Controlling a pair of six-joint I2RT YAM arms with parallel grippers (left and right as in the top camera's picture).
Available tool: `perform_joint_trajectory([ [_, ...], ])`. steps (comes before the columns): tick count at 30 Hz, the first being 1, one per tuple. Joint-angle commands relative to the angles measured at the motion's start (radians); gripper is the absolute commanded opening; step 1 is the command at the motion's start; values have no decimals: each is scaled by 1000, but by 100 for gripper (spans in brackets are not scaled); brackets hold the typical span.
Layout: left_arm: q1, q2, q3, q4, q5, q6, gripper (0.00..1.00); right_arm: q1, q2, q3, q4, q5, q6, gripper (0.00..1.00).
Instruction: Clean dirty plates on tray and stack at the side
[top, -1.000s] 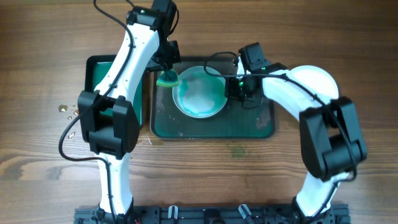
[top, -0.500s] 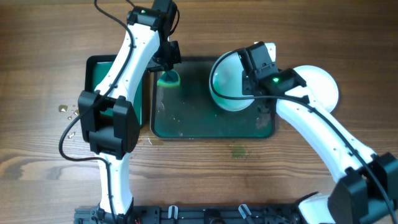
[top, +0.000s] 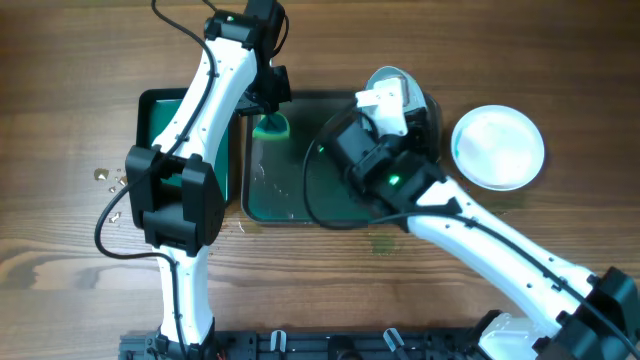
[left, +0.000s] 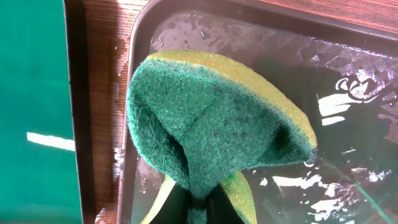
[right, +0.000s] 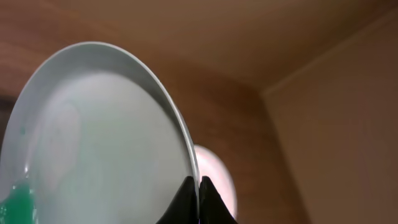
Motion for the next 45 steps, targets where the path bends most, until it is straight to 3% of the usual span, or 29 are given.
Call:
perform_joint_trajectory([
  [1, 3, -5, 21, 0, 12, -9, 4, 48, -25, -5, 6, 212, -53, 4],
  [10, 3, -5, 21, 0, 12, -9, 4, 56, -25, -5, 11, 157, -53, 4],
  [15, 3, -5, 21, 0, 12, -9, 4, -24, -22, -6, 10, -375, 6, 4],
  [20, 3, -5, 21, -1, 12, -9, 4, -240, -14, -8, 26, -817, 70, 4],
  [26, 3, -5, 21, -1, 12, -9, 4, -433, 88, -8, 54, -1151, 60, 4],
  [35, 3, -5, 21, -1, 12, -9, 4, -494, 365, -7, 111, -1373, 62, 5],
  [37, 3, -5, 21, 0, 12, -9, 4, -509, 378, -3, 107, -1395, 68, 18],
  [45, 3, -5, 21, 14, 12, -10, 4, -528, 443, -3, 134, -1479, 96, 24],
])
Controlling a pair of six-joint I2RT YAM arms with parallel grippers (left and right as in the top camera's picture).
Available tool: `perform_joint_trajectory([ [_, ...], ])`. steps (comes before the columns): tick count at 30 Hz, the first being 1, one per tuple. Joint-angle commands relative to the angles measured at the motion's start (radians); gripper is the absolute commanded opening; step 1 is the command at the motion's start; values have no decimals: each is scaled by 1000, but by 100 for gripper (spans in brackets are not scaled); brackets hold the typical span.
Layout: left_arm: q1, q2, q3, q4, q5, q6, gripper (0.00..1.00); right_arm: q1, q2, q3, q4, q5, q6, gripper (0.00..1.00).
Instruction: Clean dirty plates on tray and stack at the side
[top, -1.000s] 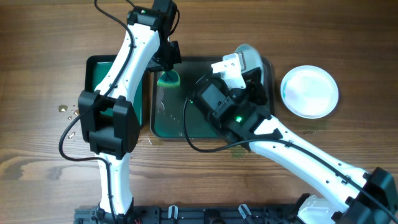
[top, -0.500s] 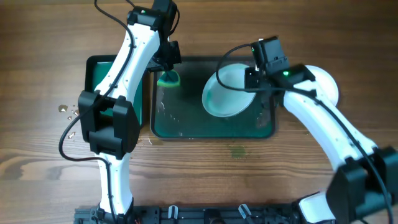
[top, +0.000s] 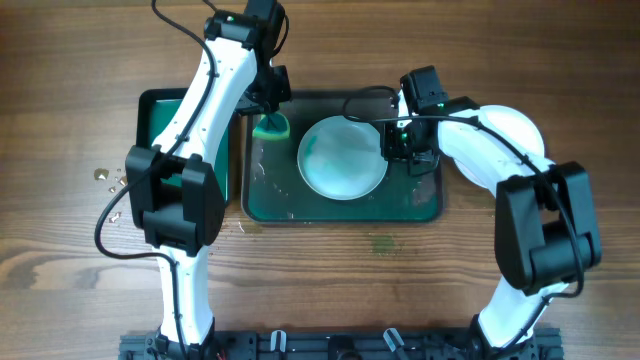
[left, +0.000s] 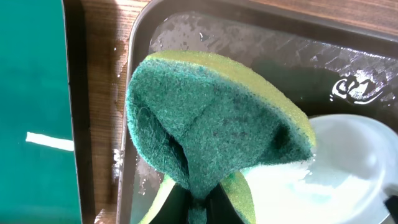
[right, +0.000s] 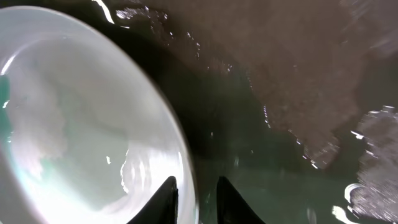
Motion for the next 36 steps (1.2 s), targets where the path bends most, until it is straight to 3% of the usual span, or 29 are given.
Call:
perform_joint_trajectory([
  [1, 3, -5, 21, 8, 12, -10, 4, -3, 43, -3, 13, -58, 13, 23],
  [6, 3, -5, 21, 12, 12, -10, 4, -6, 58, -3, 24, -72, 12, 21],
  [10, 3, -5, 21, 13, 12, -10, 4, -6, 63, -1, 24, -76, 10, 4],
  [16, 3, -5, 21, 11, 12, -10, 4, -5, 33, 24, -19, -45, 5, 4],
  [23, 3, -5, 21, 12, 12, -10, 4, 24, -255, 24, -60, 390, 0, 4],
  [27, 3, -5, 21, 12, 12, -10, 4, 121, -404, 24, -88, 746, -74, 4],
  [36, 3, -5, 21, 12, 12, -10, 4, 400, -434, 24, -146, 1373, -220, 4],
])
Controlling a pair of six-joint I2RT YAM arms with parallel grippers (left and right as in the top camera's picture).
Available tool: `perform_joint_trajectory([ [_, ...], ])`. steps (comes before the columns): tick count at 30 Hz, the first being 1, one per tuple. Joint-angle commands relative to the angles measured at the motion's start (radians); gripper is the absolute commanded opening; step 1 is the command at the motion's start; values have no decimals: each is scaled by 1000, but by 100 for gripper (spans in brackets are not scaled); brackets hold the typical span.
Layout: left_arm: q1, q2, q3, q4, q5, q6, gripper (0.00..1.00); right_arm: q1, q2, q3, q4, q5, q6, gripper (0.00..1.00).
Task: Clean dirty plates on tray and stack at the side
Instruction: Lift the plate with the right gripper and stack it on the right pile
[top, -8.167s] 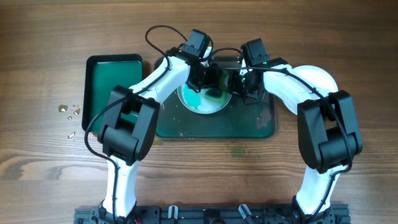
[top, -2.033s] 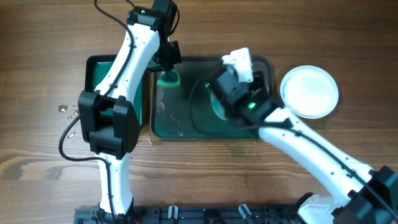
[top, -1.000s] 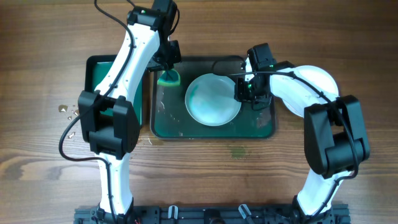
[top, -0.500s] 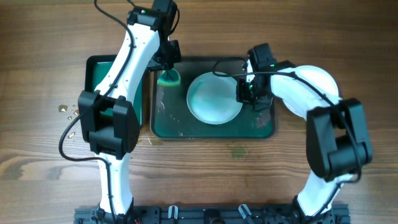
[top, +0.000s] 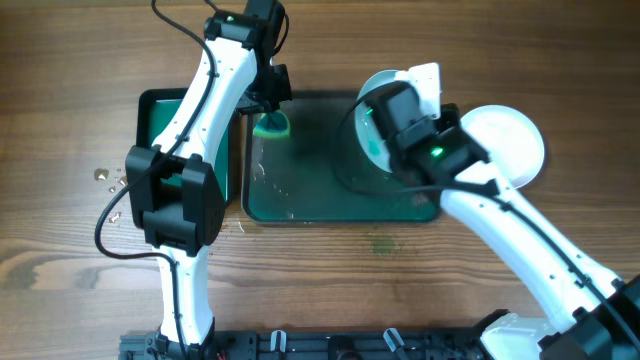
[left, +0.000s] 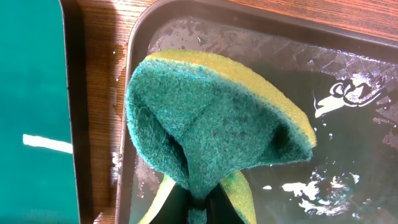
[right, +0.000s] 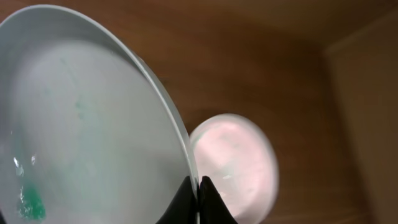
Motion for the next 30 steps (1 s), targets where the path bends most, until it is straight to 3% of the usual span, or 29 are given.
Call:
perform_joint_trajectory([
  [1, 3, -5, 21, 3, 12, -10, 4, 98, -3, 15, 2, 362, -112, 4],
  [9, 3, -5, 21, 3, 12, -10, 4, 175, -3, 15, 10, 544, -188, 4],
  [20, 3, -5, 21, 3, 12, -10, 4, 174, -3, 15, 16, 484, -182, 4],
  [21, 3, -5, 21, 3, 12, -10, 4, 174, -3, 15, 13, 445, -183, 4],
  [26, 3, -5, 21, 3, 12, -10, 4, 124, -3, 0, 8, -140, -130, 4],
  [30, 3, -5, 21, 3, 12, -9, 4, -51, 3, -18, 3, -572, -36, 4],
])
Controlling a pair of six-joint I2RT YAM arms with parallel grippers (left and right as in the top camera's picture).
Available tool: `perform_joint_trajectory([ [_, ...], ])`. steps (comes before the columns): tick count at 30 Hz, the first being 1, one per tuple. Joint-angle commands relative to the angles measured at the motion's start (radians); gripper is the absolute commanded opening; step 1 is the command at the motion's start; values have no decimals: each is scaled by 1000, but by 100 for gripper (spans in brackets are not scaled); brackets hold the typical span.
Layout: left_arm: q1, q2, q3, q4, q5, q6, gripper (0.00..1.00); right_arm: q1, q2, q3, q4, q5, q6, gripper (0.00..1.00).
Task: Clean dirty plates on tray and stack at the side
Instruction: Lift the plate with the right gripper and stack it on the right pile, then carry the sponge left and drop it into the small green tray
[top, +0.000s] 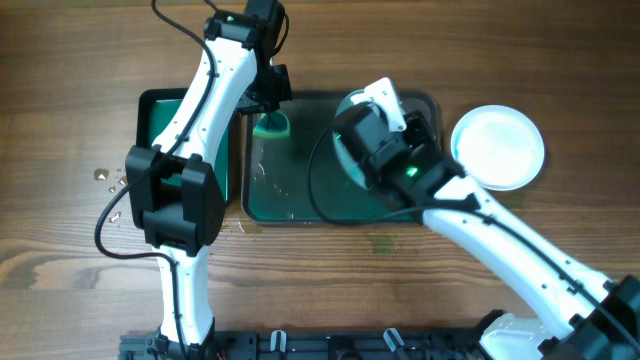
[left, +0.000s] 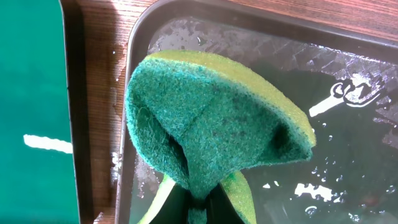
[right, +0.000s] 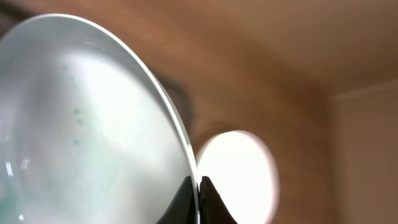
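My right gripper (right: 198, 193) is shut on the rim of a white plate (right: 87, 137), holding it tilted on edge above the wet dark tray (top: 290, 205). In the overhead view that plate (top: 345, 150) shows mostly behind my right wrist. A clean white plate (top: 498, 147) lies on the table to the right of the tray and shows as a bright disc (right: 239, 168) past the held rim. My left gripper (left: 198, 208) is shut on a green and yellow sponge (left: 214, 127), held over the tray's far left corner (top: 270, 125).
A green tray (top: 165, 130) lies left of the wet tray, under my left arm. Small crumbs (top: 105, 177) are scattered on the wooden table at the left. Water beads and streaks cover the wet tray's floor (left: 323, 155).
My right gripper has moved a little left and nearer with the tilted plate. The stacked plate at the right now shows whole. My left gripper and sponge have not moved.
My right gripper first held the plate tilted above the tray's right part. Then the plate lay flat in the tray with the jaws apart at its rim. A second ago it was gripped and raised on edge again, and now it hangs over the tray's middle right.
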Motion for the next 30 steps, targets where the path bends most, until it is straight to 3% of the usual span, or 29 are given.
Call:
perform_joint_trajectory([
  [1, 3, -5, 21, 3, 12, -9, 4, -170, 3, -15, -5, -506, 104, 4],
  [6, 3, -5, 21, 3, 12, -10, 4, -566, 3, -15, -31, -947, 134, 4],
  [12, 3, -5, 21, 3, 12, -10, 4, -938, 9, -47, -57, -951, 195, 4],
  [16, 3, -5, 21, 3, 12, -10, 4, -1100, 9, -158, 20, -812, 289, 4],
  [20, 3, -5, 21, 3, 12, -10, 4, -1141, 9, -262, 142, -711, 313, 4],
  [25, 3, -5, 21, 3, 12, -10, 4, -1136, 9, -351, 278, -719, 321, 5],
  [30, 3, -5, 21, 4, 12, -9, 4, -1135, 9, -360, 314, -804, 309, 30],
])
